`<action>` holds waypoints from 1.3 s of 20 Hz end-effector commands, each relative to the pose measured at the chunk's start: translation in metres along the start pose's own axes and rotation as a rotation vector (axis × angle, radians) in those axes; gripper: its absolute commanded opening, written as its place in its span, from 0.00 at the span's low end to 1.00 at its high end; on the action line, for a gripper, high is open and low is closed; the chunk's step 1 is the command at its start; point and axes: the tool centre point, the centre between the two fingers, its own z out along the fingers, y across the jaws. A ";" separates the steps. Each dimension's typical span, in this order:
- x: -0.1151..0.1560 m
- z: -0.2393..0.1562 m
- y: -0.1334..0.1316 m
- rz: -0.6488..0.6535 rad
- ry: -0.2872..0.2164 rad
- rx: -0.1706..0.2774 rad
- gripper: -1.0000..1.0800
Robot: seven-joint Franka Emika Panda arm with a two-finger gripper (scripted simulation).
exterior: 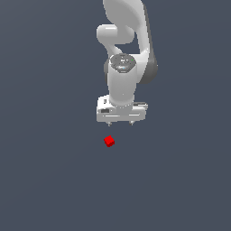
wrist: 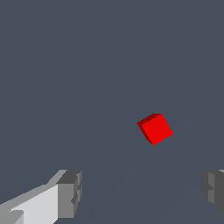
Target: Pick up the red cube and move it to a goal position.
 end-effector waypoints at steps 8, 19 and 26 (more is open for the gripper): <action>0.000 0.008 0.003 -0.029 0.000 -0.001 0.96; 0.001 0.055 0.023 -0.196 0.000 -0.003 0.96; 0.006 0.101 0.041 -0.359 0.001 -0.006 0.96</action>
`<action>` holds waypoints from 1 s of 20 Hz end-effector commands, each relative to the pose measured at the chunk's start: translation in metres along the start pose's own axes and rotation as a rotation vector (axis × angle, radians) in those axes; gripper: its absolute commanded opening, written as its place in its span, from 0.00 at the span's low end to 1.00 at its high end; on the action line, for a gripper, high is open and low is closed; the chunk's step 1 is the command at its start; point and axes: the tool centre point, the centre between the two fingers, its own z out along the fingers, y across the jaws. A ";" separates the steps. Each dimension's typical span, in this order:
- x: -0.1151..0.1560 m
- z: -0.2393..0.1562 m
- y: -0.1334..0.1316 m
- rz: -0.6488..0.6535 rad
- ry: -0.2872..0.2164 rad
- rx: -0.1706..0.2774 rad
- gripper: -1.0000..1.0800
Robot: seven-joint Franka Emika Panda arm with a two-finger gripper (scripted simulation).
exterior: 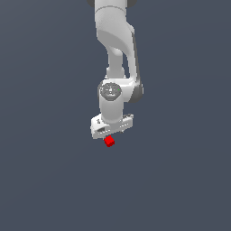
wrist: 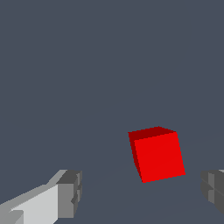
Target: Pick up the red cube and move it to a goal position.
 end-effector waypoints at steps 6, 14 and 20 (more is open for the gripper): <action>0.002 0.038 0.016 -0.138 0.001 -0.003 0.96; 0.004 0.056 0.024 -0.202 0.001 -0.006 0.96; 0.005 0.056 0.024 -0.202 0.001 -0.006 0.00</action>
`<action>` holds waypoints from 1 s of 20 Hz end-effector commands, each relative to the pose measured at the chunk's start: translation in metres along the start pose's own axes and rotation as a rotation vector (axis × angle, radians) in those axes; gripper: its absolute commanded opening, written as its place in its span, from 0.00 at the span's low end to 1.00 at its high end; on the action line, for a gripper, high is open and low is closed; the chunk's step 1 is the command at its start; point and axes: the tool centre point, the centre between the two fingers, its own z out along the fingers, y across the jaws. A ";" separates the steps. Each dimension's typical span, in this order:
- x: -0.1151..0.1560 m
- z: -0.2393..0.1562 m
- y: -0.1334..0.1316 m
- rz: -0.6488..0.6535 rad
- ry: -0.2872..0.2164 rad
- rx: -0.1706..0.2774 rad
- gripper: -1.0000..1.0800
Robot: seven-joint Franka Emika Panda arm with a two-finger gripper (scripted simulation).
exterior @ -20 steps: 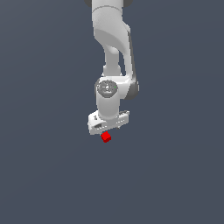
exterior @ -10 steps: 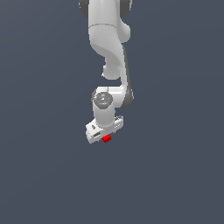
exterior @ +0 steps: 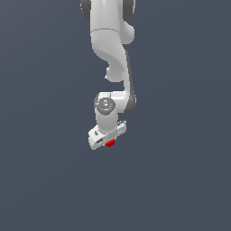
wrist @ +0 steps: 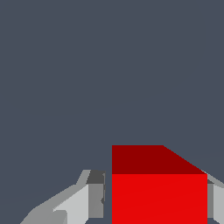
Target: Pick up the red cube and move it to a goal position.
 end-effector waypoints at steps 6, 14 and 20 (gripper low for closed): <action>0.000 0.000 0.000 0.000 0.000 0.000 0.00; 0.000 -0.003 -0.004 0.000 0.000 0.000 0.00; 0.000 -0.015 -0.023 0.000 0.000 0.000 0.00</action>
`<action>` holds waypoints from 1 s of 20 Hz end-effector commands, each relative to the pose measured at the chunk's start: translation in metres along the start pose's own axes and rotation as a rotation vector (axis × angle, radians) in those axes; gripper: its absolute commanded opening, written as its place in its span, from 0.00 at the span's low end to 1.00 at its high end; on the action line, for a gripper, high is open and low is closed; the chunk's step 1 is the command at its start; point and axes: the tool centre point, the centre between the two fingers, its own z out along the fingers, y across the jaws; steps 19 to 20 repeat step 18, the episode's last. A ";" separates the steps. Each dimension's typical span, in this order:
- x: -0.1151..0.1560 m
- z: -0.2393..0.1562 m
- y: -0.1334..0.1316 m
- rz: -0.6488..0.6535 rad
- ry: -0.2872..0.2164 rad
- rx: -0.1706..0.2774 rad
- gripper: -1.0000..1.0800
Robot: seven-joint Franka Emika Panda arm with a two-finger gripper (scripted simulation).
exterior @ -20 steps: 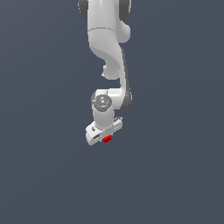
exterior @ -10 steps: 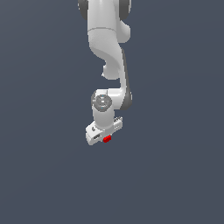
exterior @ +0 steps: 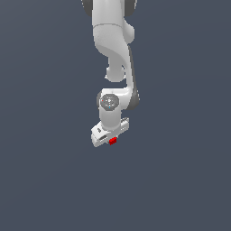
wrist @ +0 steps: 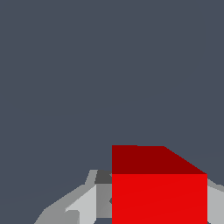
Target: Pick up the red cube and move it to a goal position.
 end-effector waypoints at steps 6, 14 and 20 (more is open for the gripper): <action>0.001 -0.027 -0.040 -0.001 0.001 -0.001 0.00; 0.002 -0.045 -0.065 -0.001 0.001 -0.001 0.00; 0.003 -0.045 -0.066 -0.001 0.001 -0.001 0.00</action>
